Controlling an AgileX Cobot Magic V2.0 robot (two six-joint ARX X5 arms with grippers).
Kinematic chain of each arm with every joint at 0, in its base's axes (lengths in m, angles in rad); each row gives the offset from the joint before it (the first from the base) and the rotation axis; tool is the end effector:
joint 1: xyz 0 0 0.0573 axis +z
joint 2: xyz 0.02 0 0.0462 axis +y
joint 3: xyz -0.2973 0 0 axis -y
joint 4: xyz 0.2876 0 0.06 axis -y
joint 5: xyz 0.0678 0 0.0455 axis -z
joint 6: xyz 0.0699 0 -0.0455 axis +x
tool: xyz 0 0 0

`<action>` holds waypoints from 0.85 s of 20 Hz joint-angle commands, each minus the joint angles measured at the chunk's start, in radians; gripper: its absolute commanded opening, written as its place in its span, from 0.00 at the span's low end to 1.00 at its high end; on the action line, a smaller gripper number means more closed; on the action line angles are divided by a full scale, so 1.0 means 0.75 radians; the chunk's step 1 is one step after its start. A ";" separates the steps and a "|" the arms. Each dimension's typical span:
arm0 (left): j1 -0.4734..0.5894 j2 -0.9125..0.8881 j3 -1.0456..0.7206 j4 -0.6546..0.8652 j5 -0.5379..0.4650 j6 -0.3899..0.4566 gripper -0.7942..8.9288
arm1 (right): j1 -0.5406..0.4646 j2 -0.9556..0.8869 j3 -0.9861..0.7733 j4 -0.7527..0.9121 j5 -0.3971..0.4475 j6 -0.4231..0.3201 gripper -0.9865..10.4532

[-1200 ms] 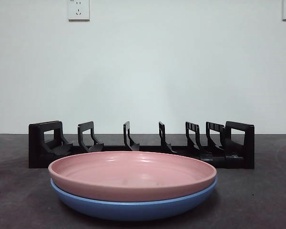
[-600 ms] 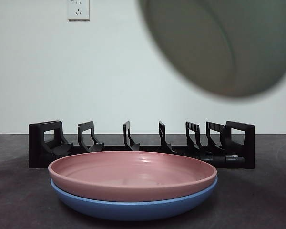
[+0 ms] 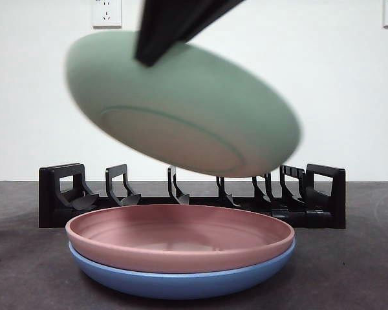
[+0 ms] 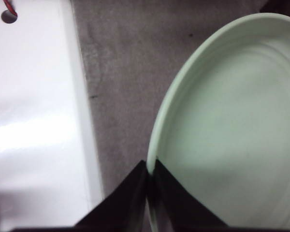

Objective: Place the plate

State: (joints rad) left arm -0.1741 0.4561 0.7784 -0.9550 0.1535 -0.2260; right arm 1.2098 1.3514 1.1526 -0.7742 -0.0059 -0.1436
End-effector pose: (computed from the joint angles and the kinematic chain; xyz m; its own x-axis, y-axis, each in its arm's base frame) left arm 0.1136 -0.0308 0.3015 0.7584 -0.2886 -0.5844 0.1547 0.9507 -0.2688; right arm 0.1150 0.3057 0.2819 0.1933 0.5286 -0.8266 -0.9688 0.2358 -0.0757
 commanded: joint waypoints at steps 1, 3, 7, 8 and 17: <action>0.000 0.001 0.014 0.007 -0.006 0.002 0.50 | 0.017 0.097 0.047 -0.004 0.005 -0.039 0.10; 0.000 0.001 0.014 0.007 -0.006 0.004 0.50 | 0.019 0.160 0.046 -0.040 0.005 -0.037 0.10; 0.000 0.001 0.014 0.007 -0.006 0.012 0.50 | 0.030 0.237 0.044 -0.087 0.005 -0.028 0.10; 0.000 0.001 0.014 0.007 -0.006 0.012 0.50 | 0.032 0.238 0.044 -0.082 0.008 -0.028 0.10; 0.000 0.001 0.014 0.007 -0.007 0.041 0.50 | 0.032 0.287 0.044 -0.008 0.007 -0.029 0.10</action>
State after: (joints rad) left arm -0.1741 0.4561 0.7784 -0.9554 0.1532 -0.2150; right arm 1.2190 1.5494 1.1702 -0.7876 -0.0036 -0.1577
